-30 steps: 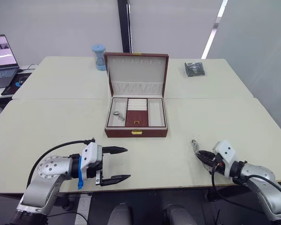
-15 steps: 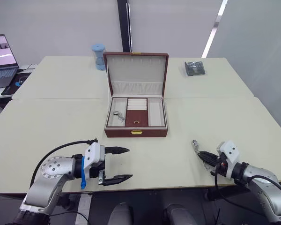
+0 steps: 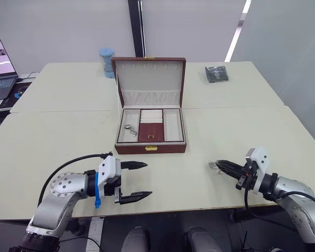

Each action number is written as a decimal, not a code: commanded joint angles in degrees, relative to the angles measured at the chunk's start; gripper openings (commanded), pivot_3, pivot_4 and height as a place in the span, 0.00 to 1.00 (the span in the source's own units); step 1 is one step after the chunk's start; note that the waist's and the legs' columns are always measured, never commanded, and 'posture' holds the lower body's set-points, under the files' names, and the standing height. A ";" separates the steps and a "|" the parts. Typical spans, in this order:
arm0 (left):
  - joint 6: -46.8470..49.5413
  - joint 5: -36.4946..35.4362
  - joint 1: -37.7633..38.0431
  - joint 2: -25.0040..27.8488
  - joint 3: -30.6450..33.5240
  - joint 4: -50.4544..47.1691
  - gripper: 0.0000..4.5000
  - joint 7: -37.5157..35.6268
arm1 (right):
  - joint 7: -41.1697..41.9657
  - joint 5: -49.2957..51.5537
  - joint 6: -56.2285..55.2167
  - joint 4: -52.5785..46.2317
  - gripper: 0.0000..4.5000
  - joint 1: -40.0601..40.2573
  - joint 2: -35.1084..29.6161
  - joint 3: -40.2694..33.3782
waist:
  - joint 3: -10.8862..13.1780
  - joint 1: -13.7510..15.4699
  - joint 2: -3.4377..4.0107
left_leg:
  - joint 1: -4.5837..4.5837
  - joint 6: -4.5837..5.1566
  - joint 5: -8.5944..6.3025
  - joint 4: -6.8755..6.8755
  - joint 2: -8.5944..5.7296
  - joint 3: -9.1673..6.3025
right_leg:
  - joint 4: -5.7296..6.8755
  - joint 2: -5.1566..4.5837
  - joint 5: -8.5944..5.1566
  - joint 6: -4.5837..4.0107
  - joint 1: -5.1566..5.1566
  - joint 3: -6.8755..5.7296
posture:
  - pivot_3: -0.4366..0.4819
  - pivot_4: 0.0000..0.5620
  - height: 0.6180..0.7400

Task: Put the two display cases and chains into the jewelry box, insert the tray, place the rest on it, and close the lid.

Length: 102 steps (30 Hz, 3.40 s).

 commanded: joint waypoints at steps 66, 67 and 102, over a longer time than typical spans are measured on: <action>2.64 -1.64 9.84 -10.03 6.37 -12.07 1.00 25.10 | -8.48 -12.05 -5.93 37.72 0.55 -45.17 25.08 10.06 | 0.13 -0.19 0.20 | -0.14 0.00 0.00 -0.07 0.01 0.02 | 0.05 -0.06 0.01 -0.02 -0.23 0.01 | 0.48 0.27 1.00; 2.69 -1.71 9.64 -10.00 6.38 -11.93 1.00 25.06 | -8.37 -12.07 -5.99 37.59 0.61 -45.10 24.99 9.95 | 0.13 -0.19 0.20 | -0.14 0.00 0.00 -0.07 0.01 0.02 | 0.05 -0.06 0.01 -0.02 -0.23 0.01 | 0.48 0.27 1.00; 9.33 -4.04 7.35 11.32 32.97 15.24 1.00 16.67 | 16.65 -8.89 -15.54 28.27 0.99 -12.14 -11.22 -5.24 | 0.57 -0.11 0.31 | -0.14 0.00 -0.01 -0.11 0.01 0.10 | -0.02 -0.09 0.00 -0.02 -0.26 0.04 | 0.48 0.27 1.00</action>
